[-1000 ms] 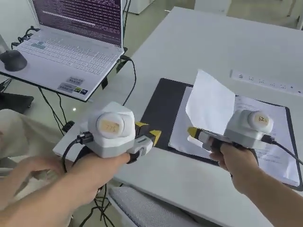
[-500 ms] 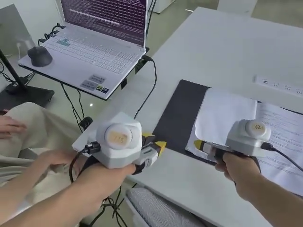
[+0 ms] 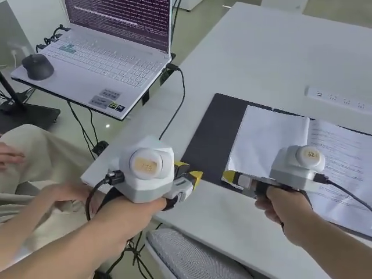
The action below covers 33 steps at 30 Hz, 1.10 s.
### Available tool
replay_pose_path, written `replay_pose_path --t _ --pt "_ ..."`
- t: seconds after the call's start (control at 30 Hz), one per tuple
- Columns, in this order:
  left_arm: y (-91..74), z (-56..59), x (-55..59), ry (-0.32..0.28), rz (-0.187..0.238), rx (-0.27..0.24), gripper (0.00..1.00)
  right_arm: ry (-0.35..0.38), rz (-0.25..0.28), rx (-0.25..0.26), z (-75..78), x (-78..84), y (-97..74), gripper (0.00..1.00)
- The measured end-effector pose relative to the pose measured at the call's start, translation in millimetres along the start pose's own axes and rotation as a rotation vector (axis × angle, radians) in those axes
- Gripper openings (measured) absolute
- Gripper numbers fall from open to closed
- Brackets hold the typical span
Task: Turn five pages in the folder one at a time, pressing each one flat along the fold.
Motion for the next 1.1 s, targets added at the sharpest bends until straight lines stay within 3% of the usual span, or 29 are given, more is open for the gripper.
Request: replay_pose_path --t 0.17,0.4,0.63,0.7,1.1 --pt "21.5 9.4 6.0 0.046 -0.048 0.026 0.15 0.014 0.036 -0.012 6.0 -9.7 -18.4 0.12" --pt "61.0 22.5 11.7 0.117 -0.103 0.054 0.15 0.037 0.138 0.015 33.1 -36.5 -54.0 0.12" --pt "92.0 35.8 15.8 0.157 -0.141 0.068 0.15 0.063 0.171 0.066 46.3 -44.7 -85.9 0.13" --pt "98.4 37.8 17.6 0.159 -0.151 0.07 0.14 0.071 0.177 0.075 60.7 -45.7 -91.5 0.13" --pt "134.3 37.4 34.5 0.164 -0.19 0.043 0.13 0.105 0.195 0.131 97.3 -51.0 -114.0 0.14"
Point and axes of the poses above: the centre of the closed fingertips' face, and the gripper's own axes: y roughly forward along the fingers, z roughly to its right, x roughly out of its underside, the point moved 1 cm from there along -y, roughly backward along the fingers, and after that the axes turned 13 degrees about -y, right-handed, at the moved point
